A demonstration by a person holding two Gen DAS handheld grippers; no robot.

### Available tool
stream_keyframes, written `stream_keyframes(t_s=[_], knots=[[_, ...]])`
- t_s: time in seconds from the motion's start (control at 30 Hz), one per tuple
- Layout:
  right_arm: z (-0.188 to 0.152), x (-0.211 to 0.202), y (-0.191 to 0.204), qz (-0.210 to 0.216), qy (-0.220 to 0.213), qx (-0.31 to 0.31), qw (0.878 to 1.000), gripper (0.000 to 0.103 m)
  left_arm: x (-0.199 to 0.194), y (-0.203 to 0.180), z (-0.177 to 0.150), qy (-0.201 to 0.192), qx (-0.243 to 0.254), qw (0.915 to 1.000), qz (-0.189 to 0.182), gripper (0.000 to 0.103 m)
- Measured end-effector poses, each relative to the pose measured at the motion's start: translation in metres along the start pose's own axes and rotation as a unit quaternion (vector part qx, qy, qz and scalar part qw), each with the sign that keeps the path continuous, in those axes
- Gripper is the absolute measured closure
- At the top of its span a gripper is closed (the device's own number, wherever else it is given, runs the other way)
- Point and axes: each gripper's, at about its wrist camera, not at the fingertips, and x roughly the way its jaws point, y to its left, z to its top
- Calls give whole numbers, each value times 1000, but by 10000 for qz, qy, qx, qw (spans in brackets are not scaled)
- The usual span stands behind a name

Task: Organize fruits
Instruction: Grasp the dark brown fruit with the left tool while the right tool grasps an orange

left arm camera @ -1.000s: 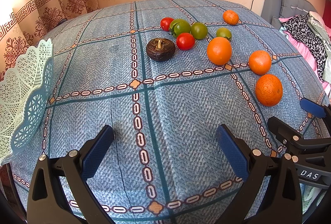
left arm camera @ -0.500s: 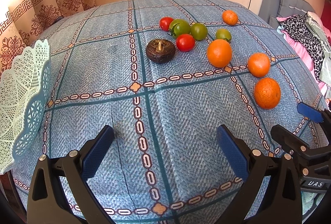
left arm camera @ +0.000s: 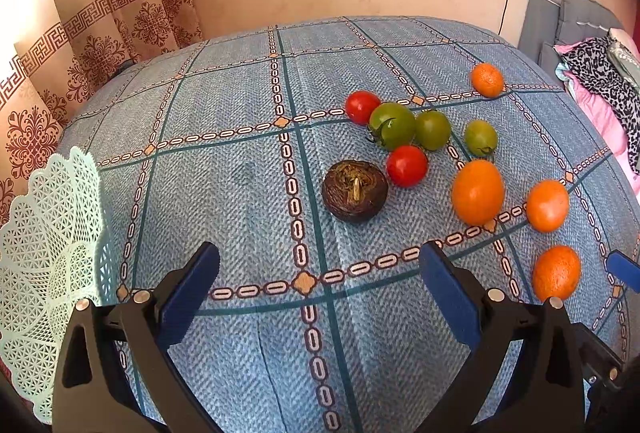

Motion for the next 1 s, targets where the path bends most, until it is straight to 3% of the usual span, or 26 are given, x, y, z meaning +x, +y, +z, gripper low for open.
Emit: stream_keyframes(t_s=[0.07, 0.23, 0.47, 0.67, 0.8, 1.0], knots=[[2, 3, 2, -9, -2, -23, 10000, 11, 8, 3, 4, 51, -62, 10000, -51, 2], [7, 18, 3, 19, 117, 42, 9999, 29, 17, 6, 16, -5, -82, 9996, -282, 13], [12, 30, 12, 65, 131, -20, 9999, 35, 32, 2, 26, 16, -8, 9986, -519, 41], [10, 35, 18, -125, 79, -129, 9998, 52, 32, 1, 25, -209, 88, 9975, -663, 62], [9, 33, 21, -58, 23, -187, 9998, 63, 28, 4, 20, -265, 53, 9968, -754, 62], [3, 27, 24, -105, -25, -163, 9998, 64, 15, 4, 12, -361, 40, 9966, -744, 62]])
